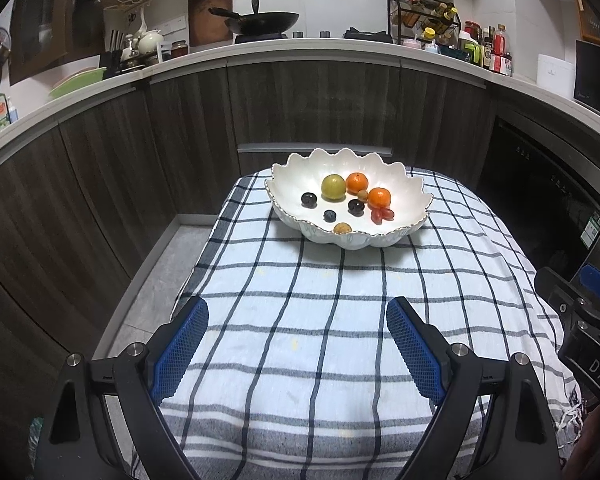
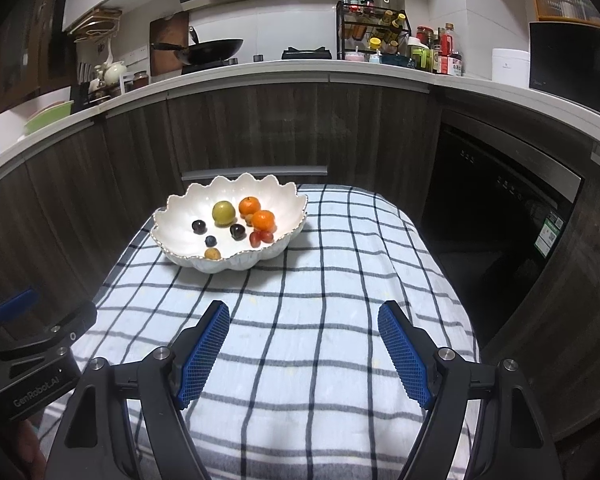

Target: Organize fruits

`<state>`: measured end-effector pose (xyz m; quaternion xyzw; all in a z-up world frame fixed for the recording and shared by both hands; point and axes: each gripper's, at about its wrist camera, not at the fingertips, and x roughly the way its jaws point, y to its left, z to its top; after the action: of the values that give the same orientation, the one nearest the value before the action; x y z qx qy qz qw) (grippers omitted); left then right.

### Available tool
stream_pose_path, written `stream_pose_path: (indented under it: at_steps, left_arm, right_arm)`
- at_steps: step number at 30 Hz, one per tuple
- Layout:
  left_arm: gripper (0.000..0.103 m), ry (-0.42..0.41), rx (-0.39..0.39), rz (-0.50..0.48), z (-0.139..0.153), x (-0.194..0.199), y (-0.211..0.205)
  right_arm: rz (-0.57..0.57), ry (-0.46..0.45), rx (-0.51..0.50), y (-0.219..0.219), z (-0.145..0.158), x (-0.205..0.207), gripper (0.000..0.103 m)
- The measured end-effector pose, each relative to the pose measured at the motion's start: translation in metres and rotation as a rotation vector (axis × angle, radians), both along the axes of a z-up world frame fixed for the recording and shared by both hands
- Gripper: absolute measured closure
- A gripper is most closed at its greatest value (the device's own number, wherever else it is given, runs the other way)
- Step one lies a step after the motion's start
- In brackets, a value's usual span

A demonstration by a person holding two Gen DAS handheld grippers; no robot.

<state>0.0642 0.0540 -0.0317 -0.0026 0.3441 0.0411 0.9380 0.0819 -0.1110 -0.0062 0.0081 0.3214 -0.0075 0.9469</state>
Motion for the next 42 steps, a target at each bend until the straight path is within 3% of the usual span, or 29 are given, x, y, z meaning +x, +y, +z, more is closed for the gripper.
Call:
stream_pose_path:
  at_steps: [12, 42]
  left_arm:
    - [0.012, -0.026, -0.01, 0.01, 0.003, -0.015, 0.002]
    - [0.012, -0.042, -0.013, 0.009, 0.008, -0.021, 0.001]
  right_arm:
    - [-0.006, -0.04, -0.023, -0.001, 0.007, -0.019, 0.025]
    - [-0.011, -0.058, -0.021, 0.0, 0.012, -0.023, 0.025]
